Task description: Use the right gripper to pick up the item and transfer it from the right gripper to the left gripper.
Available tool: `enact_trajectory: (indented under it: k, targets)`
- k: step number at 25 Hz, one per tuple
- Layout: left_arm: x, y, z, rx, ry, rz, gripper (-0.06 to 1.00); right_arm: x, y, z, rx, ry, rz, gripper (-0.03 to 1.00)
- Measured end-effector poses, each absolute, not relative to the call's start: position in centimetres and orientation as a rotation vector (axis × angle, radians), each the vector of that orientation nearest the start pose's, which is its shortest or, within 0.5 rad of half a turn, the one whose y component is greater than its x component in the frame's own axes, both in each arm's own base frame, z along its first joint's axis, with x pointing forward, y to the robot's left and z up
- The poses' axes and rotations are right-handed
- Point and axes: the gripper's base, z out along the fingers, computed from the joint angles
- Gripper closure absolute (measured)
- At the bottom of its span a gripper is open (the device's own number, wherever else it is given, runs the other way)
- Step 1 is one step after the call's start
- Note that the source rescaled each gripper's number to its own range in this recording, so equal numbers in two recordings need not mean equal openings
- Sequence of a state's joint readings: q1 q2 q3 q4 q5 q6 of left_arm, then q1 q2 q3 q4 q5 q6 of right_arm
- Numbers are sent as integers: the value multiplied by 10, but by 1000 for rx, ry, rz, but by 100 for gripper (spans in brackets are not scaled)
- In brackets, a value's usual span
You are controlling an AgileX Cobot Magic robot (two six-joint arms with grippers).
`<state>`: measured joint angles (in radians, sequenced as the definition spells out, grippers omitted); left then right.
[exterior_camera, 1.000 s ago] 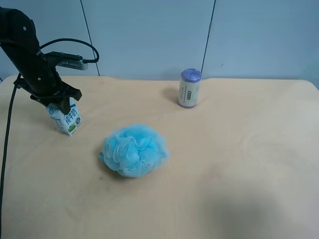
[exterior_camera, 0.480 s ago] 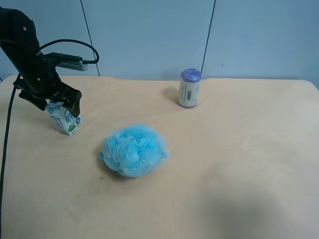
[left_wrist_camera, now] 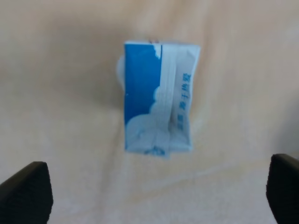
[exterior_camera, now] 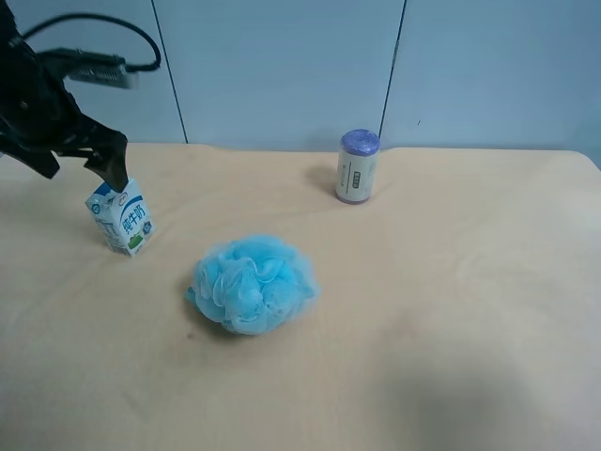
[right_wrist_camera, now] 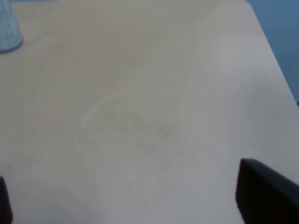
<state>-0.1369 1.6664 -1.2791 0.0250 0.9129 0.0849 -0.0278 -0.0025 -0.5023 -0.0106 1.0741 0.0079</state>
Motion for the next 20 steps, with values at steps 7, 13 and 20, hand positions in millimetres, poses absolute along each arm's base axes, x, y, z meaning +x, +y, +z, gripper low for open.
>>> enact_trajectory:
  k: [7,13,20]
  targets:
    - [281,-37,347,295,2586,3,-6,-6,-1,277,37,2053,-25,9]
    - [211,-30,397,261,2431,-35,-6,-6,-1,277,37,2053,-25,9]
    - [110,-16,376,216,2297,-59,-6,-6,-1,277,37,2053,-25,9]
